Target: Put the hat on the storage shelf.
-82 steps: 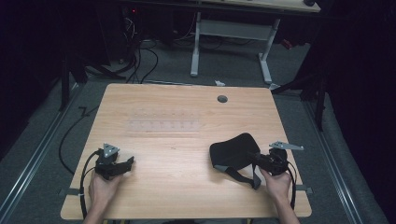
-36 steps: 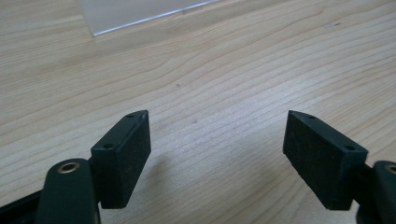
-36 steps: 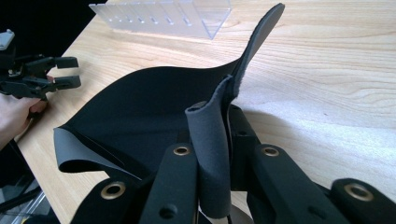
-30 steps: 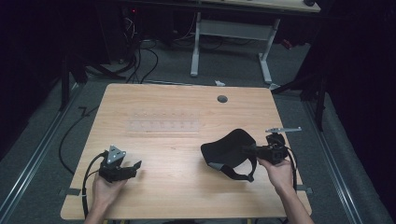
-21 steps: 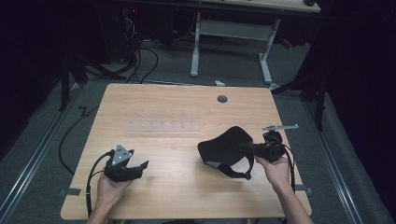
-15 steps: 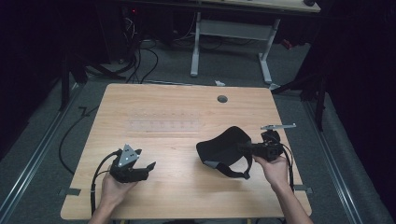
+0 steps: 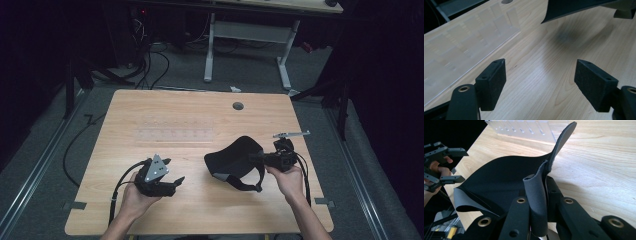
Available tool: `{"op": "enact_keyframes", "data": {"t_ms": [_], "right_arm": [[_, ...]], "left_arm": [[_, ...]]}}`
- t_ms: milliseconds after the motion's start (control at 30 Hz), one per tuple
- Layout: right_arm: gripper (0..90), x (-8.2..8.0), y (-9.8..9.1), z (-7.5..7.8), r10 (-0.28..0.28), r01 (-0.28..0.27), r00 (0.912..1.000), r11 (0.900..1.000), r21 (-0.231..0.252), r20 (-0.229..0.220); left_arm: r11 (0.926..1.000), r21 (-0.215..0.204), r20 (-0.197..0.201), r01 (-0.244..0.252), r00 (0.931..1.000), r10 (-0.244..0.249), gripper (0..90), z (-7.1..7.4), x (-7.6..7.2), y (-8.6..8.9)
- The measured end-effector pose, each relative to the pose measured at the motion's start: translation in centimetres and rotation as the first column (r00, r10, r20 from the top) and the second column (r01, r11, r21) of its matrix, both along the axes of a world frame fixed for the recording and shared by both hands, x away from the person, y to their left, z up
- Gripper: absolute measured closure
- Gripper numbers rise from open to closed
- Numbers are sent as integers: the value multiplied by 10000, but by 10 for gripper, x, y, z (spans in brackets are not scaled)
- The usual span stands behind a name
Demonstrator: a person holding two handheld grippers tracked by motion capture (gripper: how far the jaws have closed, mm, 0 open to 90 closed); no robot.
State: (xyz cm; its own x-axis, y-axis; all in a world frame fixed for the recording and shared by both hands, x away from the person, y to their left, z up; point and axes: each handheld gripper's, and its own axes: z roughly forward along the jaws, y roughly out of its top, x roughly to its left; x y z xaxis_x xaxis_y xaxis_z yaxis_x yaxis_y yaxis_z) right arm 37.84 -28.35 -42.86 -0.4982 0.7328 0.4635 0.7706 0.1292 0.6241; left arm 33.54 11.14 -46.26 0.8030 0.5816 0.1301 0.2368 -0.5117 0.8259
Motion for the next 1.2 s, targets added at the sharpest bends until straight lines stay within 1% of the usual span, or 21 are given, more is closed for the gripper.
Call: {"op": "enact_keyframes", "data": {"t_ms": [167,467,500,533,567,633,700,833,933,967,1133,1200], "right_arm": [[843,2,6,0,172,-171,9998,9998,33,-89],[842,6,16,2,455,-454,9989,9989,102,-136],[843,6,17,2,480,-479,9987,9988,97,-151],[842,6,19,2,518,-515,9985,9986,124,-173],[842,7,20,1,548,-545,9983,9984,159,-202],[843,7,21,1,609,-605,9978,9980,164,-266],[843,8,23,0,672,-667,9973,9977,152,-295],[842,8,26,-1,743,-735,9966,9970,237,-368],[842,9,28,-1,825,-814,9957,9963,279,-423],[842,9,29,-1,865,-853,9953,9960,283,-439],[842,10,34,-2,1024,-1005,9934,9942,385,-510],[842,10,36,-2,1094,-1073,9925,9934,404,-537]], "left_arm": [[9984,217,296,518,9982,-524,268,7,-2,-15],[9947,274,404,995,9941,-1005,265,11,1,-32],[9946,245,422,1008,9939,-1018,265,11,1,-34],[9936,337,425,1076,9931,-1090,265,11,1,-36],[9938,288,434,1072,9932,-1084,264,11,1,-37],[9930,345,474,1128,9923,-1144,265,10,1,-40],[9919,501,513,1166,9915,-1192,265,10,1,-42],[9902,530,551,1293,9897,-1322,263,10,0,-48],[9882,645,566,1393,9881,-1430,259,11,1,-51],[9884,585,566,1401,9881,-1434,258,11,1,-52],[9873,577,562,1480,9869,-1512,258,10,1,-55],[9871,546,685,1503,9857,-1539,268,10,0,-55]]}}
